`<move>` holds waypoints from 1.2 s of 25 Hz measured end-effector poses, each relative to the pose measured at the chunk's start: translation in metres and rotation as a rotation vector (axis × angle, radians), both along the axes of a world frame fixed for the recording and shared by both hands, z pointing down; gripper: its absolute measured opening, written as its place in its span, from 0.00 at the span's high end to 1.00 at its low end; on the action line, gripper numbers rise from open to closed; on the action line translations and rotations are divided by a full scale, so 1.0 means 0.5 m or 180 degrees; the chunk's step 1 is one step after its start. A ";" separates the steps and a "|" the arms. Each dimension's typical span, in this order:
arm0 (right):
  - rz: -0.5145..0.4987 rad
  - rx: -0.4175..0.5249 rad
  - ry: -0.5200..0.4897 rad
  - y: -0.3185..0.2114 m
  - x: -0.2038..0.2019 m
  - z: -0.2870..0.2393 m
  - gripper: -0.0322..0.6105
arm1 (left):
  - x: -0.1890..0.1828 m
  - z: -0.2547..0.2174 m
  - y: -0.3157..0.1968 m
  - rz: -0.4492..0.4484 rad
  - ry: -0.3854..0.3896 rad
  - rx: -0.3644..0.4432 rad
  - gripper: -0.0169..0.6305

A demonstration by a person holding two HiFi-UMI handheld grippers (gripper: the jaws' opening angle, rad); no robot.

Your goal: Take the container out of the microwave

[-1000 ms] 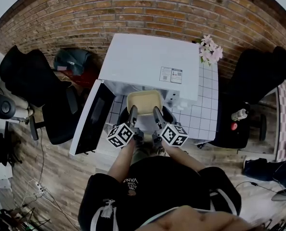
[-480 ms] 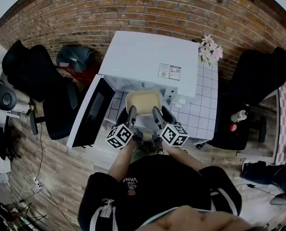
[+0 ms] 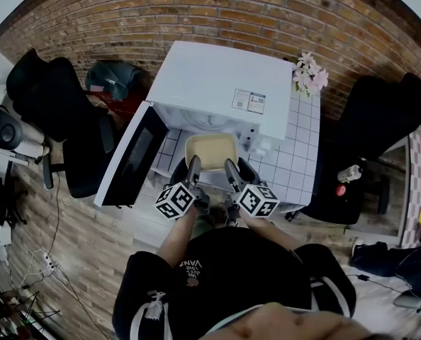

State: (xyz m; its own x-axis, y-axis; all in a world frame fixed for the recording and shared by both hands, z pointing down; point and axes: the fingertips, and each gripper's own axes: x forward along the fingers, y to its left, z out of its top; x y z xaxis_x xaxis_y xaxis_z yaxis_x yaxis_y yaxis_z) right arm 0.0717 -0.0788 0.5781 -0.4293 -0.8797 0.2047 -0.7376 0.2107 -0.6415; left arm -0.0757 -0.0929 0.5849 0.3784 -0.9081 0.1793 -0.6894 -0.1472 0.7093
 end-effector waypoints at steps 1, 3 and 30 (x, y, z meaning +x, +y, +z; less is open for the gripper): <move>-0.0008 -0.0002 0.0001 0.003 0.002 0.000 0.65 | 0.001 0.000 0.005 0.0000 0.0000 -0.0002 0.65; -0.0025 0.0003 0.0003 0.008 0.004 -0.002 0.65 | 0.004 0.001 0.014 0.0000 -0.0005 -0.0009 0.65; -0.0131 0.0007 0.0023 0.055 0.017 -0.001 0.66 | 0.016 0.011 0.081 -0.0029 0.0044 -0.0032 0.65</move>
State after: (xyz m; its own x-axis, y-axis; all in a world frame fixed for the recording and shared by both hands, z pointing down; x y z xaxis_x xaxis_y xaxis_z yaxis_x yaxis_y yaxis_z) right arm 0.0803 -0.0511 0.5779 -0.4637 -0.8617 0.2060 -0.7329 0.2425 -0.6357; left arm -0.0677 -0.0522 0.5903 0.3726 -0.9097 0.1833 -0.6807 -0.1337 0.7202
